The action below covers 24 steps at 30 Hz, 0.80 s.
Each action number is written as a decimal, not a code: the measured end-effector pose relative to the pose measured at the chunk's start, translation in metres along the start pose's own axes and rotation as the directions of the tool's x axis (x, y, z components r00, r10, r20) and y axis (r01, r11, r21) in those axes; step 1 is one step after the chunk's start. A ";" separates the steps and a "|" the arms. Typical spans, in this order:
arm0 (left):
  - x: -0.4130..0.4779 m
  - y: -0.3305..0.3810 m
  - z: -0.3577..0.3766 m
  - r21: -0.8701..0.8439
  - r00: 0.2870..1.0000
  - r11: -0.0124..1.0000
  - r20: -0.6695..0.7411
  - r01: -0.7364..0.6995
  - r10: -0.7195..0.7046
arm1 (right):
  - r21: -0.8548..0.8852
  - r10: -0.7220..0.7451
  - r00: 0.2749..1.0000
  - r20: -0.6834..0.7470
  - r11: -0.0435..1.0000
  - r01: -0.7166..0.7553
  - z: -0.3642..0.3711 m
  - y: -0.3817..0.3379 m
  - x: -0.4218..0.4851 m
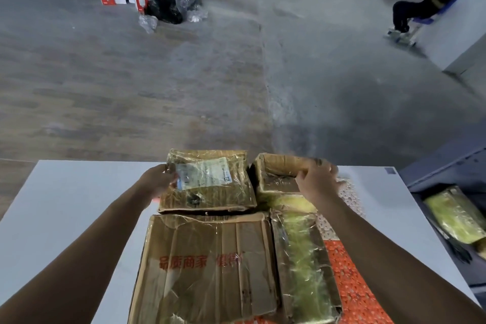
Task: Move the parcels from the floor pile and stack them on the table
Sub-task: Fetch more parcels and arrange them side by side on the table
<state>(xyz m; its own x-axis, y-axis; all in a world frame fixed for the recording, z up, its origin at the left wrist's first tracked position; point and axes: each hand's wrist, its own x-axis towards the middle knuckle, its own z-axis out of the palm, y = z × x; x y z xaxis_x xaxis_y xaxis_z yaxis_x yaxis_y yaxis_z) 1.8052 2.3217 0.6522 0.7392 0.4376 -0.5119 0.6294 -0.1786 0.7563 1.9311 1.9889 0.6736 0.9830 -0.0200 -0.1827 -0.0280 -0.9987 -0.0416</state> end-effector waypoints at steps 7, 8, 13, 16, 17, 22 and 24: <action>-0.013 0.002 0.031 -0.039 0.997 0.999 -0.070 -0.021 0.018 | 0.214 -0.011 0.999 0.040 0.977 0.002 0.014 0.018 0.007; -0.013 0.002 0.033 -0.044 0.996 0.999 -0.084 -0.022 0.018 | 0.196 -0.014 0.999 0.028 0.981 0.009 0.016 0.018 0.006; -0.011 0.002 0.033 0.058 0.987 0.998 -0.158 0.010 0.000 | 0.276 -0.079 0.996 0.044 0.959 0.063 0.014 0.032 0.008; -0.016 0.004 0.036 0.182 0.975 0.983 -0.217 -0.006 0.046 | 0.385 -0.089 0.995 -0.035 0.918 0.095 0.009 0.043 0.012; -0.017 0.004 0.038 0.214 0.973 0.977 -0.223 -0.009 0.058 | 0.387 -0.089 0.995 -0.043 0.917 0.098 0.007 0.046 0.014; -0.037 0.011 0.048 0.535 0.917 0.843 -0.306 -0.058 0.257 | 0.317 -0.232 0.972 -0.028 0.921 0.228 0.001 0.053 0.022; -0.045 0.015 0.055 0.625 0.866 0.764 -0.282 -0.160 0.413 | 0.291 -0.295 0.956 0.007 0.915 0.280 -0.002 0.049 0.025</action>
<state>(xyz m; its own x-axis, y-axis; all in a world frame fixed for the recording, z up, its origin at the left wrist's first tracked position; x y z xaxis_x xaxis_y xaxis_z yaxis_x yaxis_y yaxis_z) 1.7945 2.2510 0.6639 0.8325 0.5539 -0.0165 0.5119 -0.7574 0.4053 1.9548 1.9393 0.6687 0.9462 0.2755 -0.1696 0.1966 -0.9060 -0.3747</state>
